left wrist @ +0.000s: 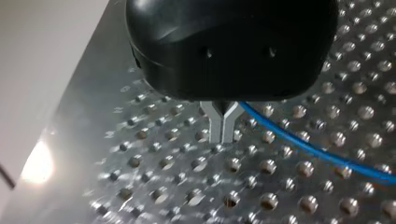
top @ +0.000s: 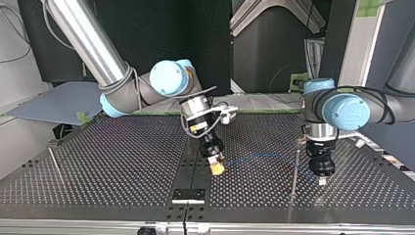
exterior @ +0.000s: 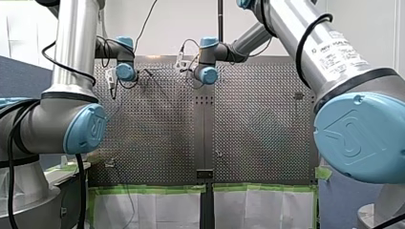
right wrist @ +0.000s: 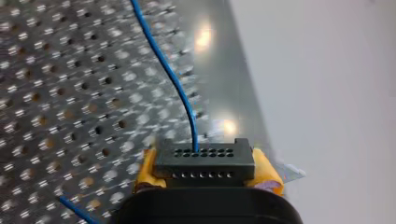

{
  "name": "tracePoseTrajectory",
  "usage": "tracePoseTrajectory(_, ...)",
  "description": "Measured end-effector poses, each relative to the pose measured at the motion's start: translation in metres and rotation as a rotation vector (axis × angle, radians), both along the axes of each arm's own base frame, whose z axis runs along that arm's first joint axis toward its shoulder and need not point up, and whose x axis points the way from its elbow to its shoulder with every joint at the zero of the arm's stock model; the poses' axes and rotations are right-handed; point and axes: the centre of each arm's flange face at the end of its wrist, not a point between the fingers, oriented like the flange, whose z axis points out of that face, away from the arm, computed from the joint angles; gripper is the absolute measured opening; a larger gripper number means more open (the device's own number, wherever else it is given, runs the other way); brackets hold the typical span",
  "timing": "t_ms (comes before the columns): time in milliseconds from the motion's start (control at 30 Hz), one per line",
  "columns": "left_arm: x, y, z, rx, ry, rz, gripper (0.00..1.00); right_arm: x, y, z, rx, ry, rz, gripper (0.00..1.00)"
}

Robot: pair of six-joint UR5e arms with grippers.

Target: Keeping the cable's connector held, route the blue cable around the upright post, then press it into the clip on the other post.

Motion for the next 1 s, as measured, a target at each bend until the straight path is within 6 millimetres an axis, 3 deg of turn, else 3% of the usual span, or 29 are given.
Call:
tracePoseTrajectory(267, 0.008, -0.006, -0.018, -0.016, 0.022, -0.036, 0.00, 0.005, -0.007, -0.040, 0.040, 0.066, -0.017, 0.00)
tracePoseTrajectory(667, 0.006, -0.014, -0.022, -0.042, 0.036, -0.047, 0.00, 0.005, -0.010, -0.103, 0.111, 0.156, -0.032, 0.00)
tracePoseTrajectory(800, 0.004, -0.017, -0.024, -0.047, 0.050, -0.040, 0.00, 0.004, -0.011, -0.114, 0.122, 0.170, -0.035, 0.00)
tracePoseTrajectory(867, 0.003, -0.018, -0.025, -0.050, 0.057, -0.034, 0.11, 0.003, -0.011, -0.120, 0.127, 0.177, -0.038, 0.00)
tracePoseTrajectory(900, 0.002, -0.019, -0.025, -0.052, 0.060, -0.032, 0.11, 0.002, -0.012, -0.126, 0.133, 0.184, -0.042, 0.00)
tracePoseTrajectory(967, 0.002, -0.021, -0.026, -0.061, 0.065, -0.029, 0.29, 0.000, -0.012, -0.141, 0.149, 0.202, -0.050, 0.00)
tracePoseTrajectory(1000, 0.001, -0.021, -0.027, -0.066, 0.066, -0.028, 0.29, -0.001, -0.012, -0.147, 0.155, 0.209, -0.052, 0.00)
